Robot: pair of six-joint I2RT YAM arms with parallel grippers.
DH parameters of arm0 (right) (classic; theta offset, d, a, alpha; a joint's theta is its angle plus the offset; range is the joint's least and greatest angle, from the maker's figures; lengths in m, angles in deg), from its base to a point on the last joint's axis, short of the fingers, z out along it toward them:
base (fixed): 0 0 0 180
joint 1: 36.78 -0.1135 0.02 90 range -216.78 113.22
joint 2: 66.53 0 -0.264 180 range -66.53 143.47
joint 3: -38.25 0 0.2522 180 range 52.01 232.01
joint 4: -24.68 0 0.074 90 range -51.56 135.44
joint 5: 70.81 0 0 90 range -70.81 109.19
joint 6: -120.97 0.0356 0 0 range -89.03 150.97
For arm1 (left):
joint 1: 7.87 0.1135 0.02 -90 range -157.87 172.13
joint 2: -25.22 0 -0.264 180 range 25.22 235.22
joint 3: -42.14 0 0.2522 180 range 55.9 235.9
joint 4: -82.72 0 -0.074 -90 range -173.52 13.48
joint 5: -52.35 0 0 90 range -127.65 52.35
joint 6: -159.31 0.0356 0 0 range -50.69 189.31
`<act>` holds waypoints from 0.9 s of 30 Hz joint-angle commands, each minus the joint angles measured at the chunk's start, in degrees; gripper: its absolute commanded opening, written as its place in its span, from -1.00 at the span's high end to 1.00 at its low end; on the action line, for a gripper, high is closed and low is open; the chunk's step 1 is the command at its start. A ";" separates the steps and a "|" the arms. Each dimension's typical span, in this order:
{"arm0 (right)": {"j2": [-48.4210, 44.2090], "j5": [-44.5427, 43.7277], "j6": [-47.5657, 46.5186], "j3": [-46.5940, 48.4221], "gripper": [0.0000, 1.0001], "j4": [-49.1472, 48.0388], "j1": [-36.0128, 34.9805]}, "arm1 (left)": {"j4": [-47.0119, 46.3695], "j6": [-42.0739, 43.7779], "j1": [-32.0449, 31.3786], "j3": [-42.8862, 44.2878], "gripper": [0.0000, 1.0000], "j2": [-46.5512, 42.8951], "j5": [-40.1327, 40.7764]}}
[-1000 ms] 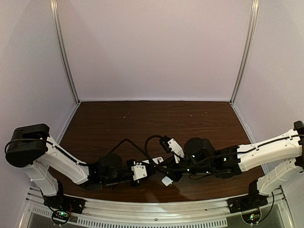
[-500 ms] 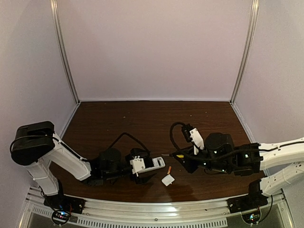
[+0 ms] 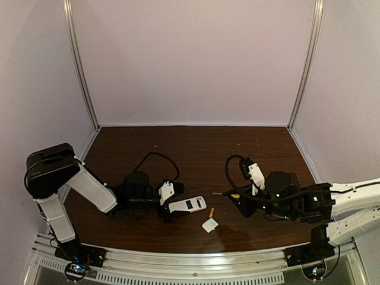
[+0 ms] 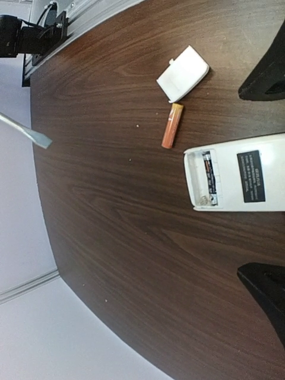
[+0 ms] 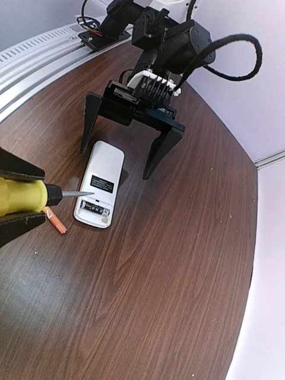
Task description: Unload the batteries from the remote control
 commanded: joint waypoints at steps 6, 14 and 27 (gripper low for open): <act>-1.98 -2.38 0.46 -1.71 1.00 0.39 0.53 | 5.62 -1.88 3.43 4.58 -0.90 4.66 -8.42; -0.74 -1.79 0.55 -1.29 1.00 -0.38 0.51 | 6.76 -2.25 5.44 6.17 -0.85 7.47 -10.95; 2.92 -0.36 0.29 0.30 1.00 -1.56 0.50 | 6.64 -2.31 6.27 6.90 -0.76 9.72 -13.04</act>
